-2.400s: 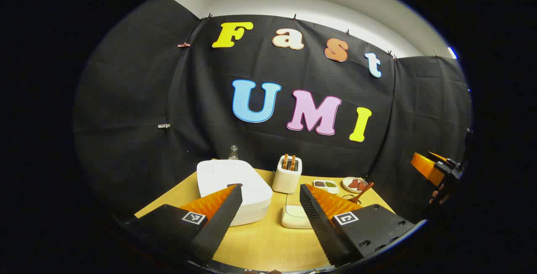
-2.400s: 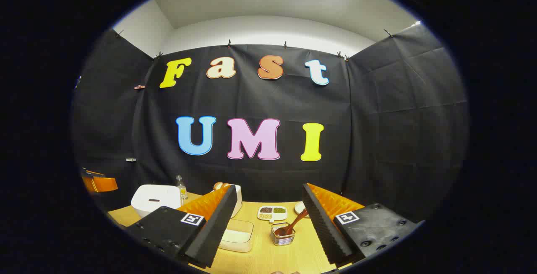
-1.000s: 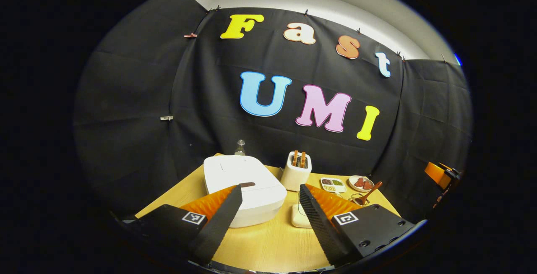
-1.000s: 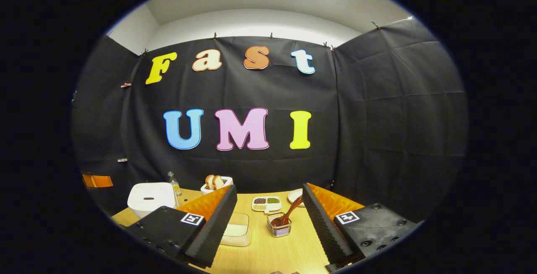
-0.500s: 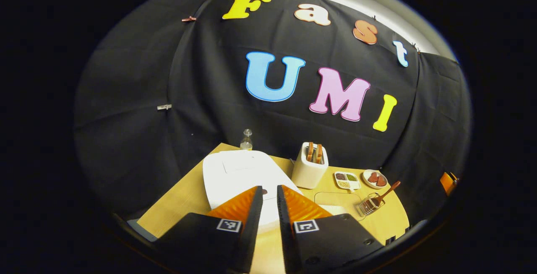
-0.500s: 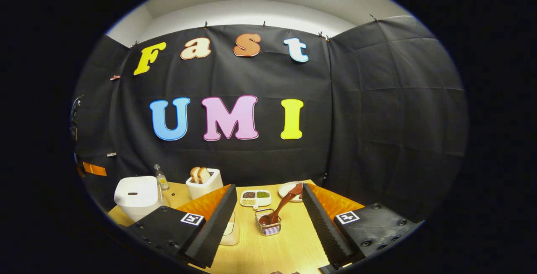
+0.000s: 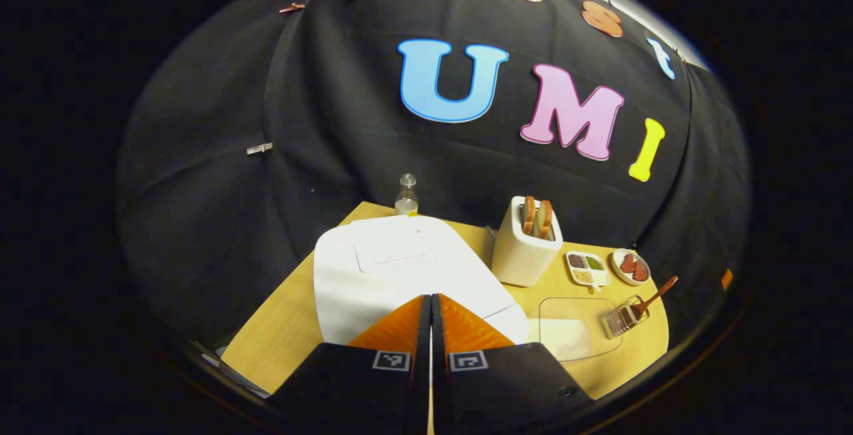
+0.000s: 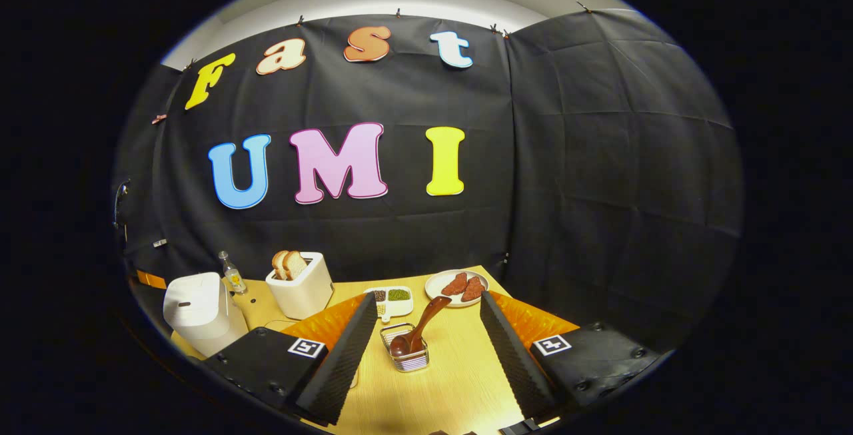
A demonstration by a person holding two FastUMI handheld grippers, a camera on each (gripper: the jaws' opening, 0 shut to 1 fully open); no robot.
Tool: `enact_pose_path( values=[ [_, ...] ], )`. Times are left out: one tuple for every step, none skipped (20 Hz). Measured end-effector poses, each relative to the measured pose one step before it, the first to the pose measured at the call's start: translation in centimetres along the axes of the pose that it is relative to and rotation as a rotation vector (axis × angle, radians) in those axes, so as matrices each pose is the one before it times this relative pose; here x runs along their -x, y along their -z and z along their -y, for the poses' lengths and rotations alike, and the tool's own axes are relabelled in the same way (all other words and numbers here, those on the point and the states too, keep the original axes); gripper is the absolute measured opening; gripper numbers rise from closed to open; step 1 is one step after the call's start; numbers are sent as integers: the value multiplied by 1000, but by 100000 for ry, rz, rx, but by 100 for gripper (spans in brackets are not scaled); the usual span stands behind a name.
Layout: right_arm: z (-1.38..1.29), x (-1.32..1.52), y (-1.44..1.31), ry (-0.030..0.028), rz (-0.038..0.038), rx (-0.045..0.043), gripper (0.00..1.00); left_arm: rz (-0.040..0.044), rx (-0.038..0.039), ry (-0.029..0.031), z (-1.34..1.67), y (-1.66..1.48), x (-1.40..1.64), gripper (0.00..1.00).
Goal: Close the left gripper, press the button to open the rice cooker; take a wooden spoon from the chopstick holder with the right hand, scoop a spoonful of rice and pour it into the rice cooker, then put the wooden spoon back into the chopstick holder.
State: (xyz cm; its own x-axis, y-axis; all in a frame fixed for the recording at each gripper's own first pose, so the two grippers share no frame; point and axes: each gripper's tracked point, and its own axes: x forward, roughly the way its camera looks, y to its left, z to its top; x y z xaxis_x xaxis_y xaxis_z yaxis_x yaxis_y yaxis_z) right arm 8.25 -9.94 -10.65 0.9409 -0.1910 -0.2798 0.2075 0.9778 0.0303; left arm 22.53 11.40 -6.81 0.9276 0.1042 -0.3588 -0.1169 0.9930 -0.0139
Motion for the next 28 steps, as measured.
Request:
enact_pose_path(
  values=[
    [71,-405,353,-522,-1175,-285,98,-1447,467,726,243,576,-870,7],
    [-8,-501,206,-273,-790,-201,98,-1843,235,202,110,483,-868,7],
    [225,-396,205,13,-724,-90,97,-1900,-676,-966,-185,524,-847,7],
    [94,-519,173,-150,-791,-163,97,-486,-838,-1091,-176,113,-509,7],
    [123,-296,196,-204,-519,-201,97,-782,-411,-745,73,155,-681,4],
    [187,-392,132,-72,-378,-118,97,-1625,511,-153,116,373,-472,7],
    [123,-324,142,-208,-621,-40,97,-1647,897,-125,49,495,-450,7],
    [122,-326,239,-337,-744,-46,97,-1142,328,-724,-36,333,-295,7],
    [113,-266,189,-196,-496,-53,97,1488,165,-387,-127,-206,-159,7],
    [132,-194,57,71,-280,-186,97,-469,19,-498,26,45,-205,11],
    [111,-146,122,-81,-40,-452,97,-395,-550,-969,56,320,212,7],
    [26,-209,48,-419,-141,-617,97,-248,-1958,-1260,24,38,-41,8],
    [13,-52,268,-648,-357,-435,97,-126,-2349,-1123,54,192,-308,7],
    [-98,-172,219,-594,-462,-17,97,-1006,-1202,-1495,-40,404,-293,7],
    [112,-130,233,-335,-322,153,97,1131,-287,-930,73,-125,152,8],
    [53,2,192,-426,-191,-136,97,-385,-23,-757,14,-87,98,8],
    [164,96,160,-549,-233,-493,97,870,-205,-637,-9,-340,342,8],
    [78,-7,26,-299,-16,-478,97,3006,-368,-1208,-75,-902,612,7],
    [310,1,105,-301,104,-527,97,4672,-486,-1937,-155,-1212,858,7],
    [181,-95,-2,-278,-44,-557,97,5838,-636,-1846,-175,-1678,959,8],
    [134,-106,-102,-288,-101,-527,97,5842,-710,-1881,-190,-1761,1059,7],
    [124,-107,-21,-356,-191,-593,97,5245,-452,-1962,-252,-1873,1109,7],
    [154,-57,164,-492,-114,-437,97,4508,51,-312,138,-1484,1033,8],
    [132,-133,82,-575,-244,-187,97,2426,1335,201,464,-920,1450,11],
    [87,-129,57,-666,-161,64,97,2496,1597,382,296,-687,1030,7],
    [72,-136,32,-567,-53,201,97,1905,1334,508,459,-436,1159,7],
    [79,-120,120,-701,-69,148,97,1350,1028,663,427,-163,1082,7],
    [-10,-381,62,-769,-482,35,97,967,910,399,427,-109,1214,7]
  ],
)
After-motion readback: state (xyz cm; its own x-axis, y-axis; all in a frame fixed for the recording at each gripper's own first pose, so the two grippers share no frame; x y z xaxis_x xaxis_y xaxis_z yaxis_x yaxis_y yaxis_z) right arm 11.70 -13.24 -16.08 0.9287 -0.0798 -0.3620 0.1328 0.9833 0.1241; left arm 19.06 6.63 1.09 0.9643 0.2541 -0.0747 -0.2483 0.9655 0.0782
